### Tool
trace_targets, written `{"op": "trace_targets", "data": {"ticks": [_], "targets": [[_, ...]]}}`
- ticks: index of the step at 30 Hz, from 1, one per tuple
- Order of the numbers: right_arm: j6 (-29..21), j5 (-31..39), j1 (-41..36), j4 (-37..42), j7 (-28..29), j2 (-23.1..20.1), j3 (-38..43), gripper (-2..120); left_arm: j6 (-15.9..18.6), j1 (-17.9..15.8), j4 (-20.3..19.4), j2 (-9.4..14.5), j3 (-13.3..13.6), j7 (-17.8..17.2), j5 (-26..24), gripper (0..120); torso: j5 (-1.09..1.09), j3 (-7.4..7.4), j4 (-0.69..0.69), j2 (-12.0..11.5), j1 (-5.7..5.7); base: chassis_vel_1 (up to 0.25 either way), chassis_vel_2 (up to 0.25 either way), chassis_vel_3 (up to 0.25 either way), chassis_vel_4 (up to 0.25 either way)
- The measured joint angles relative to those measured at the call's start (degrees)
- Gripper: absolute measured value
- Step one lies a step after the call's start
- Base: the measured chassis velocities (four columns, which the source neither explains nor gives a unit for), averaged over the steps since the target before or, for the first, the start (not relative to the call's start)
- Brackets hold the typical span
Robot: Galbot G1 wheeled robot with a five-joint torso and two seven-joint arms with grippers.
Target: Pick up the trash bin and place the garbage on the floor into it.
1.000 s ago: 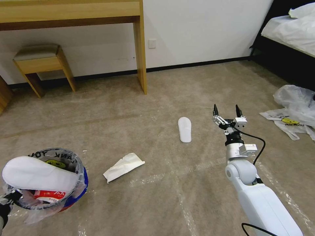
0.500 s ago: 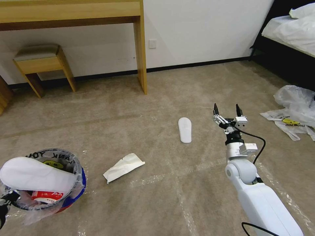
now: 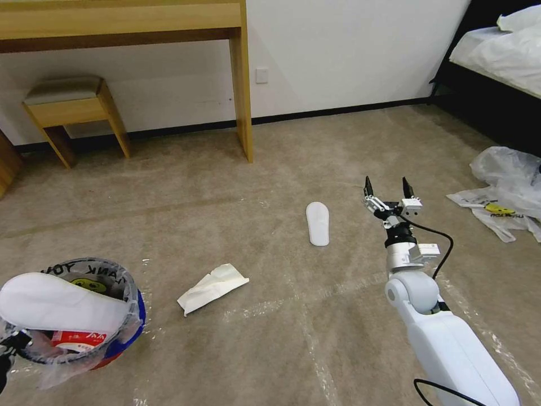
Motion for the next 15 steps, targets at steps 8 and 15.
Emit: {"op": "trace_targets", "data": {"ticks": [8, 15], "targets": [[0.01, -0.03, -0.03, 0.03, -0.65, -0.78, -0.01, 100, 0.02, -0.22, 0.27, -0.12, 0.18, -0.03, 0.09, 1, -0.01, 0.00, 0.00, 0.00, 0.00, 0.000, 0.000, 0.000, 0.000], [0.18, -0.19, -0.15, 0.01, -0.86, -0.37, -0.32, 100, 0.02, 0.02, 0.19, -0.09, -0.03, -0.03, 0.05, 1, 0.00, 0.00, 0.00, 0.00, 0.00, 0.000, 0.000, 0.000, 0.000]]}}
